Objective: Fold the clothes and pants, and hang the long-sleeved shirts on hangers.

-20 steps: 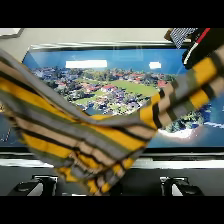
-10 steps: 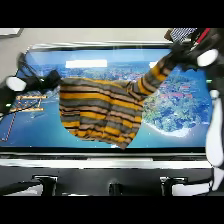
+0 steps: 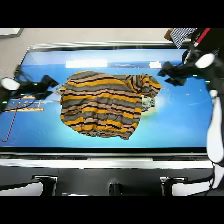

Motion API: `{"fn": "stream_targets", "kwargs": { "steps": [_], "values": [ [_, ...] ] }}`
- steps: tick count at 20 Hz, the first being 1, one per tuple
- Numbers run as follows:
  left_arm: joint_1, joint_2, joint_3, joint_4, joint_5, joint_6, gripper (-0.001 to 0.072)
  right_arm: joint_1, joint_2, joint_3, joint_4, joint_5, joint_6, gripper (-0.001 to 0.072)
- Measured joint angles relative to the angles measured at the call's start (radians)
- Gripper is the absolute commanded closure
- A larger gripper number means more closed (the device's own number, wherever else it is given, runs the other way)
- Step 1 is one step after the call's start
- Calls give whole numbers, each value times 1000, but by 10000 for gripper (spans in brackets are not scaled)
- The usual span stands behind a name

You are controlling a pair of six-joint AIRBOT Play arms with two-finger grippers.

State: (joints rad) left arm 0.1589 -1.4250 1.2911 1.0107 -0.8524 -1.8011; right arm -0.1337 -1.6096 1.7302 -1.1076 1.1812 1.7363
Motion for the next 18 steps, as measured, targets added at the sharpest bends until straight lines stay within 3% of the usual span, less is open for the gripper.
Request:
{"fn": "stream_targets", "kwargs": {
  "steps": [4,7,13,18],
  "values": [
    [170,137,-124,-27,-155,114,75,-100,134,-83,-24,190,-100,158],
    [250,258,-318,-95,-208,215,75,-124,265,-318,11,207,-123,158],
    [257,358,-629,-220,-216,347,75,-25,465,-911,257,-14,-143,150],
    [203,369,-713,-254,-183,381,75,215,460,-1108,398,-282,-98,174]
  ]
}}
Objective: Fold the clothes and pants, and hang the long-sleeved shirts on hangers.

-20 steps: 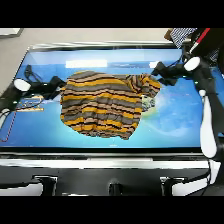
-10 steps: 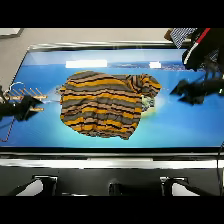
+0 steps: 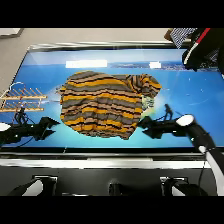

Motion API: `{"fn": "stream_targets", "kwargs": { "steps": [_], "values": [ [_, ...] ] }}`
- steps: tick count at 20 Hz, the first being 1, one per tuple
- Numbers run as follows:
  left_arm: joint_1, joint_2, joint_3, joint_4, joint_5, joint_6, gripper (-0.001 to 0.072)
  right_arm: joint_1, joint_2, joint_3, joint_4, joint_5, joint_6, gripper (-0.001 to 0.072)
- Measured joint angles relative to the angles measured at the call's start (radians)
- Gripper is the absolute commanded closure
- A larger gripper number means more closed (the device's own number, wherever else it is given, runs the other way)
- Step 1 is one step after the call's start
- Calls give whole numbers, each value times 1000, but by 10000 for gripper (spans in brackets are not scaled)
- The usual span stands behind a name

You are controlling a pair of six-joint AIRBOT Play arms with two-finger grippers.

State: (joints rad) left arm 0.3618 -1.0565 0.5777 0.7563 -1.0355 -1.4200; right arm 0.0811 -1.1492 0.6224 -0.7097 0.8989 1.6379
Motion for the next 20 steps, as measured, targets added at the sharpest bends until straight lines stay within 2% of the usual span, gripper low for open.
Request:
{"fn": "stream_targets", "kwargs": {
  "steps": [1,2,3,4,5,13,14,15,16,20],
  "values": [
    [-15,0,-6,-4,3,2,75,42,-18,-14,29,-44,14,188],
    [-31,1,-10,-6,8,4,75,77,-36,-23,58,-80,16,244],
    [-48,0,-13,-8,17,6,75,111,-53,-29,92,-107,17,352],
    [-66,0,-16,-9,28,6,75,137,-66,-34,122,-127,17,582],
    [-81,-2,-17,-13,40,7,75,158,-76,-38,146,-142,16,672],
    [-221,-84,-20,-56,141,16,75,205,-42,-45,182,-167,33,681],
    [-241,-99,-20,-65,164,16,115,206,-34,-45,180,-167,40,681],
    [-259,-113,-20,-77,185,16,418,207,-24,-45,179,-166,40,681],
    [-277,-124,-20,-91,211,18,677,208,-15,-45,179,-166,41,681],
    [-311,-141,20,-131,272,24,677,208,42,-24,158,-167,49,681]
  ]
}}
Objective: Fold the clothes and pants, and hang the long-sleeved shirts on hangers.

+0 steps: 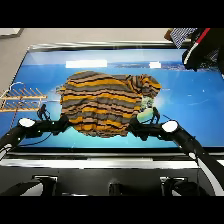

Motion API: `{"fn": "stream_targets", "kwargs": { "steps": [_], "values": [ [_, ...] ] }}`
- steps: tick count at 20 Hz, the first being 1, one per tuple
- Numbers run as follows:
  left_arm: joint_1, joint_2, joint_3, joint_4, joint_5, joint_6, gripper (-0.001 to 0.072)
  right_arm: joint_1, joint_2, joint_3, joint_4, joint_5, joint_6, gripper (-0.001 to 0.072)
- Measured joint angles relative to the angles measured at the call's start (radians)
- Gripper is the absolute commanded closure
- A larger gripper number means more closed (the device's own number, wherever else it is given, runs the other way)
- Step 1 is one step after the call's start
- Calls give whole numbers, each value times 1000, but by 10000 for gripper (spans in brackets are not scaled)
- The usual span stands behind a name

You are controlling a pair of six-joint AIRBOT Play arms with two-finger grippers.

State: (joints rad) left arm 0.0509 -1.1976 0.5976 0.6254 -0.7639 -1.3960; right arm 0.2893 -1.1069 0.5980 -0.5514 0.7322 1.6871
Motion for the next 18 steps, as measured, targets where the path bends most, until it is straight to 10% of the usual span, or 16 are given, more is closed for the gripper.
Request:
{"fn": "stream_targets", "kwargs": {
  "steps": [18],
  "values": [
    [-5,233,1183,-19,-128,3,676,0,157,1404,-816,307,238,682]
  ]
}}
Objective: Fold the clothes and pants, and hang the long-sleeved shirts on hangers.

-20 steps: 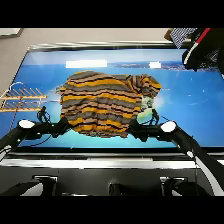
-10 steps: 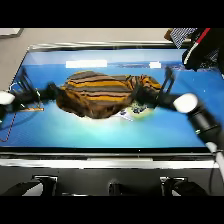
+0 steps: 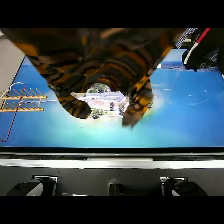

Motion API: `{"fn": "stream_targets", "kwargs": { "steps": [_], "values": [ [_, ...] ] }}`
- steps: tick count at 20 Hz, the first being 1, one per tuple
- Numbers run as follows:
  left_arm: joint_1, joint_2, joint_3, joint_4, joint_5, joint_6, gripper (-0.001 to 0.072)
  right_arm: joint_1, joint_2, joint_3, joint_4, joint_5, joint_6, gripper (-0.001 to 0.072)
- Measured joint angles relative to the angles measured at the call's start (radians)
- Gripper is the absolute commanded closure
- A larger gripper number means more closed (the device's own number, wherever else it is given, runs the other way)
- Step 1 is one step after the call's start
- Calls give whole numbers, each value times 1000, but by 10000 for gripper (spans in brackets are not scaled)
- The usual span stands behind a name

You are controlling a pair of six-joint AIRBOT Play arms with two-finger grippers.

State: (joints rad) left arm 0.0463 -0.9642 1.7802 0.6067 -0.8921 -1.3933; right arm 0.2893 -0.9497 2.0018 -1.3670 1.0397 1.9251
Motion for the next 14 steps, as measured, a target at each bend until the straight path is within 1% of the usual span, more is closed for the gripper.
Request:
{"fn": "stream_targets", "kwargs": {
  "steps": [3,7,9,11,14],
  "values": [
    [0,104,41,53,-7,-76,676,0,99,57,-26,47,26,682],
    [0,201,59,203,-32,-249,676,0,174,81,-68,76,72,682],
    [0,215,60,261,-80,-330,676,0,172,85,-88,88,102,682],
    [0,199,49,298,-151,-391,676,0,140,87,-117,116,130,681],
    [-7,119,-4,331,-256,-438,675,0,35,75,-178,188,151,681]
  ]
}}
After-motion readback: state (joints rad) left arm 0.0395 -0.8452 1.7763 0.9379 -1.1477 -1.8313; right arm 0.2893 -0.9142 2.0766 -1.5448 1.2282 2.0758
